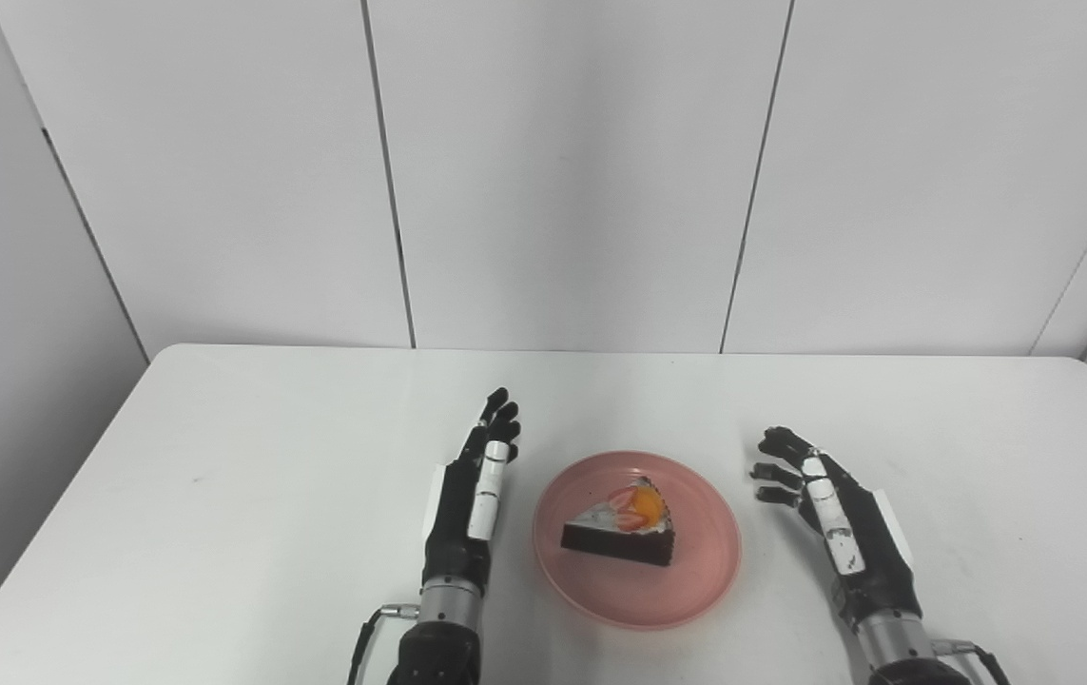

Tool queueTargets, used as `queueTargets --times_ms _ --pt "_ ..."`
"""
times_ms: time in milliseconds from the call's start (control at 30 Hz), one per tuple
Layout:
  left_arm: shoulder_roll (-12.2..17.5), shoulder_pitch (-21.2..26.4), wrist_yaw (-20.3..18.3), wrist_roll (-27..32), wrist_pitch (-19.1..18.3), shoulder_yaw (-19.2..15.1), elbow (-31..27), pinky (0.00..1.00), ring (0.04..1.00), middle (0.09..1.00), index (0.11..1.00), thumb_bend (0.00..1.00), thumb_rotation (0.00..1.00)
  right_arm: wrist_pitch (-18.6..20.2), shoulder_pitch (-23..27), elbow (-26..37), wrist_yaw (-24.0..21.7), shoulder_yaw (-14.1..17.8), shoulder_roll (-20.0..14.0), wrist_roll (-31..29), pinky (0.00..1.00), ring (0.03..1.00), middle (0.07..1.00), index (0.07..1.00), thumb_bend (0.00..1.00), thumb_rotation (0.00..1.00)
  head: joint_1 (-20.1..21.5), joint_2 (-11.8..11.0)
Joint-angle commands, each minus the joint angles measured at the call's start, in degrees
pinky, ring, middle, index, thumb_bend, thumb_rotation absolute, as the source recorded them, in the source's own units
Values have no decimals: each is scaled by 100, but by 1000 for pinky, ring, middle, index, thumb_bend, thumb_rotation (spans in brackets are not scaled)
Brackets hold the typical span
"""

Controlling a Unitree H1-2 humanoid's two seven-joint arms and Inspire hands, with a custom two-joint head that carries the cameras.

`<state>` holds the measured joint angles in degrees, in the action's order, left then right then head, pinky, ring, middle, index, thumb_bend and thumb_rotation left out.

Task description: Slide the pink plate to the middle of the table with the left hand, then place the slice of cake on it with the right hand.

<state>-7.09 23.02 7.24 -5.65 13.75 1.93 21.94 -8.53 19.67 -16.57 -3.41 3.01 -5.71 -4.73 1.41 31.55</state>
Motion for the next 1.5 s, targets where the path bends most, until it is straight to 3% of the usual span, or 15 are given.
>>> queueTargets --times_ms 0,400,500,867,1467 --pt "-29 -77 154 -140 182 27 130 939 951 970 909 737 1000 159 31 -49 -43 62 78 -185 703 773 830 789 810 998 -5 3" --pt "208 -373 -257 68 66 120 96 958 944 967 924 749 1000 554 -78 25 -74 55 135 -373 751 796 830 795 804 998 107 87" --pt "352 -446 -372 4 96 191 122 934 938 964 929 711 1000 595 -113 35 -31 85 191 -413 752 798 818 784 826 984 78 108" --pt "521 -454 -368 -69 127 242 128 888 929 955 928 687 1000 359 -127 -52 -40 105 262 -476 831 845 839 769 839 973 136 110" --pt "506 -390 -399 112 151 168 148 905 930 958 936 727 1000 278 -96 -157 -126 106 236 -522 816 830 839 769 871 944 148 78"
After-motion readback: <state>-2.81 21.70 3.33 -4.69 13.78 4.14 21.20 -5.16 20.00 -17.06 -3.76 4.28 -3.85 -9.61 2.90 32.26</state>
